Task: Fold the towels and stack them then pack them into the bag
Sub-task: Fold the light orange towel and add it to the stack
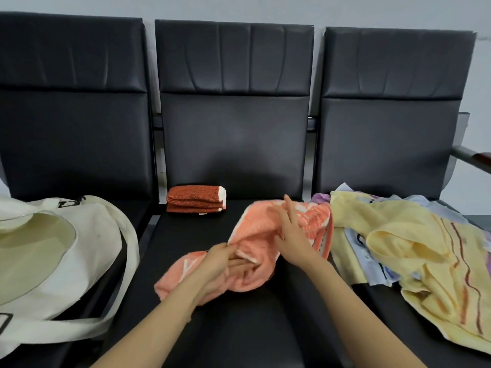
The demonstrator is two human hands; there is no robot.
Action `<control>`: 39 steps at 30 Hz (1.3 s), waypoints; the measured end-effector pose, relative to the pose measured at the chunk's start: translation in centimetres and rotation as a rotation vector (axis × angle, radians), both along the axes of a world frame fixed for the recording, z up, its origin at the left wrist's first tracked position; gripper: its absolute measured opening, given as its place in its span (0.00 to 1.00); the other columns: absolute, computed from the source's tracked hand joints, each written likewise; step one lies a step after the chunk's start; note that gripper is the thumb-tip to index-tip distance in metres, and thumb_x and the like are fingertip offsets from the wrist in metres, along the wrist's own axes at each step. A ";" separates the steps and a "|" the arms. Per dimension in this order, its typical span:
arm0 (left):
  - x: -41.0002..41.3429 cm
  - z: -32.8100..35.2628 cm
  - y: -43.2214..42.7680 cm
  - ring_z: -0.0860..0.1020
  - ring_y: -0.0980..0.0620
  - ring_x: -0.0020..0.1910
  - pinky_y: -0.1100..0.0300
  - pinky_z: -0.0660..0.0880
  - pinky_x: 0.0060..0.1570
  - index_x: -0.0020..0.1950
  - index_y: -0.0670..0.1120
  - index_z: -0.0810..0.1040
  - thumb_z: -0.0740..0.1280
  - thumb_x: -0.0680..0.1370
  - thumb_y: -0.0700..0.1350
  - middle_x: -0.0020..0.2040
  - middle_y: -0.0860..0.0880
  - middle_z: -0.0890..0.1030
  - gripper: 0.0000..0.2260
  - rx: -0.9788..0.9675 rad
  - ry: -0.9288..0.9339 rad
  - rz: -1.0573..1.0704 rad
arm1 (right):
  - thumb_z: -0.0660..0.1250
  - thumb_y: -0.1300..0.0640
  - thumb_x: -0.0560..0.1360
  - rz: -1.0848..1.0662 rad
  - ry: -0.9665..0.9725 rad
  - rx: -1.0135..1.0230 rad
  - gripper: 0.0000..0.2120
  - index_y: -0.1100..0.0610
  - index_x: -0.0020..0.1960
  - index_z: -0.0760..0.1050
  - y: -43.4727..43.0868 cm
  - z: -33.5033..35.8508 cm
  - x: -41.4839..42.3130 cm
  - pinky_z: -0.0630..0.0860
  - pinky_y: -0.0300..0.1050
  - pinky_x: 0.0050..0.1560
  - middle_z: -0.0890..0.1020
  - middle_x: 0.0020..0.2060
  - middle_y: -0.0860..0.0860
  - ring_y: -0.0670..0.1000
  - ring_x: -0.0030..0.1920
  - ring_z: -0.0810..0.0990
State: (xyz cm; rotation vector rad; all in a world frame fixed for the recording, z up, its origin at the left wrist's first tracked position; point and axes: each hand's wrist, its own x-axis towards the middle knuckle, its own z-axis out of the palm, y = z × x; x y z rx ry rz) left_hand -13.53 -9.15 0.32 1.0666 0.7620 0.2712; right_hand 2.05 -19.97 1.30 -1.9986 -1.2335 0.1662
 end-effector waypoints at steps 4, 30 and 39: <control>0.4 -0.4 0.6 0.80 0.47 0.57 0.55 0.78 0.56 0.63 0.42 0.69 0.60 0.82 0.39 0.61 0.42 0.78 0.10 0.165 -0.049 0.064 | 0.60 0.65 0.78 -0.008 0.089 -0.093 0.38 0.45 0.78 0.42 0.6 -1.9 0.8 0.66 0.39 0.63 0.44 0.78 0.48 0.45 0.72 0.59; -0.1 -3.2 -0.2 0.79 0.55 0.55 0.56 0.77 0.59 0.60 0.54 0.77 0.62 0.80 0.45 0.56 0.52 0.80 0.10 0.499 0.199 -0.281 | 0.69 0.59 0.75 -0.104 1.346 -0.175 0.16 0.58 0.62 0.73 0.2 -1.0 -1.9 0.77 0.48 0.52 0.78 0.57 0.57 0.54 0.53 0.78; -0.1 -1.2 1.1 0.79 0.54 0.39 0.60 0.75 0.38 0.50 0.47 0.71 0.62 0.81 0.46 0.43 0.48 0.80 0.03 0.419 -0.015 0.174 | 0.72 0.58 0.72 0.039 1.184 -0.114 0.27 0.55 0.69 0.68 0.7 -1.2 -2.0 0.76 0.58 0.61 0.79 0.60 0.55 0.56 0.58 0.79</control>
